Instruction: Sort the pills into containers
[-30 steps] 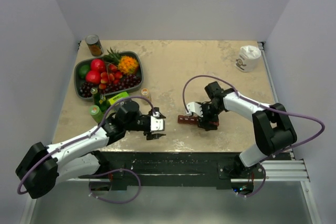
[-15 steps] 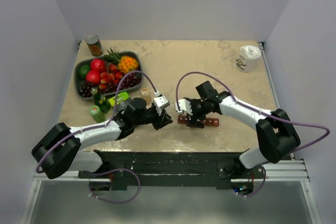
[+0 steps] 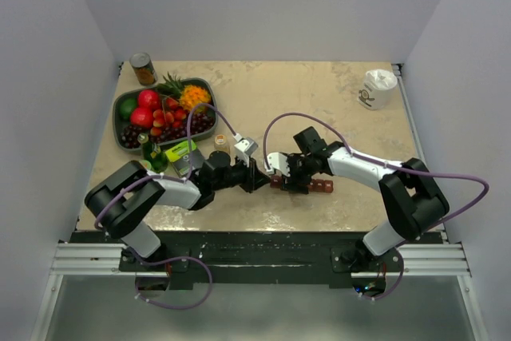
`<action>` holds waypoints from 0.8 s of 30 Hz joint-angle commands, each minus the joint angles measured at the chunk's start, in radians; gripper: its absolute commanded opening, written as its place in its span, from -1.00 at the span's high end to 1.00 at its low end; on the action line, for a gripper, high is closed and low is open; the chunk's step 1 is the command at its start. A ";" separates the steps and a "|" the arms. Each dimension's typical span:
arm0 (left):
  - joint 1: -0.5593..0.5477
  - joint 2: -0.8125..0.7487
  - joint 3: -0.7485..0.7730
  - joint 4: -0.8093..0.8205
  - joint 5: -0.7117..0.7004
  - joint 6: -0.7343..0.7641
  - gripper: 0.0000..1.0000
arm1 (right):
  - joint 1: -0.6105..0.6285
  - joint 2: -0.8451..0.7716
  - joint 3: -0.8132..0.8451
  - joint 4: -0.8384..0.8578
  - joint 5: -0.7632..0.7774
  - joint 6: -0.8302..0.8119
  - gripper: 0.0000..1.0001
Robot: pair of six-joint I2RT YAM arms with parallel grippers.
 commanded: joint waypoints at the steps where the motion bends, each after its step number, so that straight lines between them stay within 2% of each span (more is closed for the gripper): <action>1: -0.003 0.066 0.043 0.217 0.029 -0.087 0.76 | 0.006 0.002 0.000 0.009 0.017 0.012 -0.32; 13: -0.004 0.266 0.133 0.313 0.084 -0.165 0.79 | 0.004 0.008 0.000 -0.008 0.008 0.022 -0.06; 24: -0.007 0.340 0.158 0.250 0.050 -0.126 0.80 | 0.004 0.017 0.015 -0.033 -0.032 0.019 0.08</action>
